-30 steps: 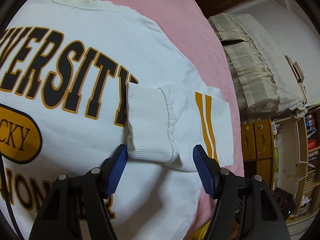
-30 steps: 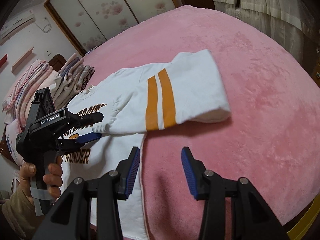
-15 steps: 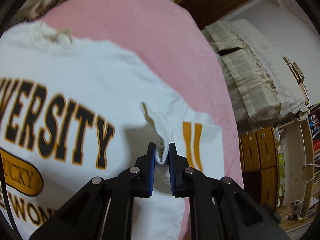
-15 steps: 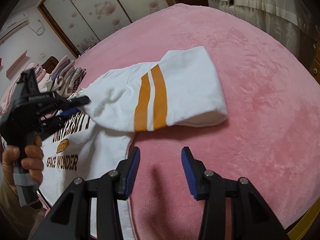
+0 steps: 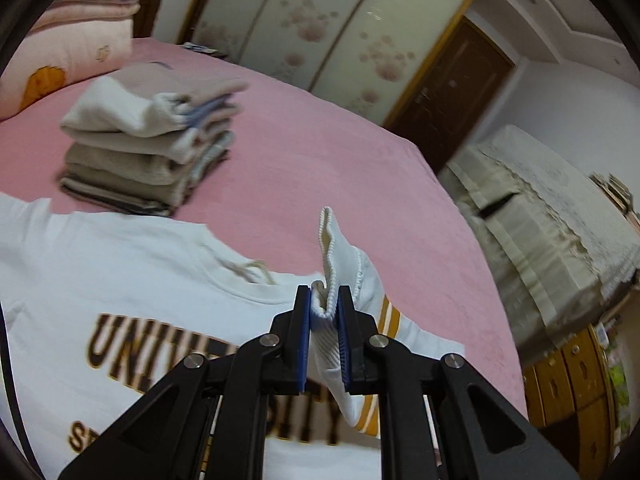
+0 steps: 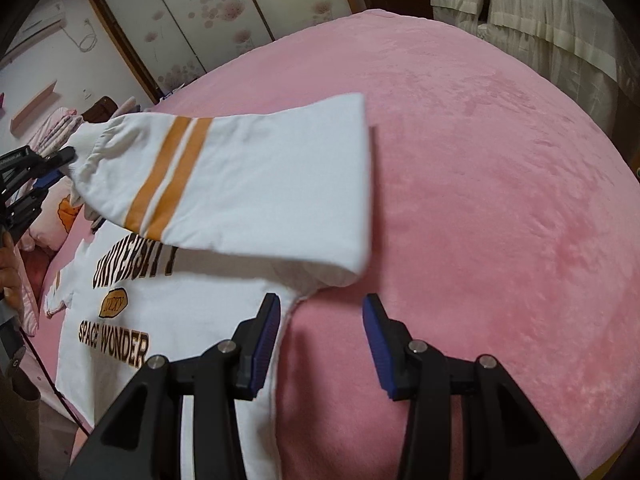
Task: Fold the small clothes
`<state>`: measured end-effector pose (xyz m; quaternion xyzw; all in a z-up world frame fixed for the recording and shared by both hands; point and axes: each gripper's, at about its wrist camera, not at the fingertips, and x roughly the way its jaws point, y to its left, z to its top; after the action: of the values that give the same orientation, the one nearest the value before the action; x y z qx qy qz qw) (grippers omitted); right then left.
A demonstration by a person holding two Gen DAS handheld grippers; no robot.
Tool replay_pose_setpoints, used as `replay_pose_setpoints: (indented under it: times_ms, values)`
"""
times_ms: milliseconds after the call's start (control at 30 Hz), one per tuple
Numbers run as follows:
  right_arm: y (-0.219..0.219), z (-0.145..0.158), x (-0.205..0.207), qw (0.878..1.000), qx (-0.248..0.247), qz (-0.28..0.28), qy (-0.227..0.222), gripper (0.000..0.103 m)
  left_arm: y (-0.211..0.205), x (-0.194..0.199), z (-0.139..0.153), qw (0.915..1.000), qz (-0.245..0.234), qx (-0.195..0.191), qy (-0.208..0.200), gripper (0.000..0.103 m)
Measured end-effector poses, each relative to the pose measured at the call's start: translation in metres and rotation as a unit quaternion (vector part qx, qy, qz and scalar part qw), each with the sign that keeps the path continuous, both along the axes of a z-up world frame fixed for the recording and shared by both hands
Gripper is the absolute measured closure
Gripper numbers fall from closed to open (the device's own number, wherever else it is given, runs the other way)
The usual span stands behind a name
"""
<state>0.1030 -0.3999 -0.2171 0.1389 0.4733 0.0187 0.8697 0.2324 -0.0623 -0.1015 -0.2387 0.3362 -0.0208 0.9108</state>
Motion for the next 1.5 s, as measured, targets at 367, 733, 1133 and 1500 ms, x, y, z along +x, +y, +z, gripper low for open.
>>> replay_pose_setpoints:
  times_ms: [367, 733, 1133, 1500]
  values:
    - [0.017, -0.015, 0.017, 1.000, -0.017, -0.004, 0.013, 0.060, 0.061, 0.002, -0.067, 0.9957, 0.069, 0.005, 0.060, 0.093]
    - [0.026, -0.010, 0.029, 0.998, -0.067, -0.013, -0.005, 0.095, 0.078, 0.001, -0.087, 0.9933, 0.094, 0.010, 0.067, 0.092]
    - [0.040, -0.011, 0.008, 0.990, -0.135, -0.035, 0.020, 0.103, 0.088, 0.020, -0.118, 0.9904, 0.093, 0.008, 0.102, 0.092]
    - [-0.005, 0.040, 0.057, 0.998, -0.051, -0.033, -0.007, 0.093, 0.094, 0.013, -0.119, 0.9906, 0.077, 0.010, 0.113, 0.078]
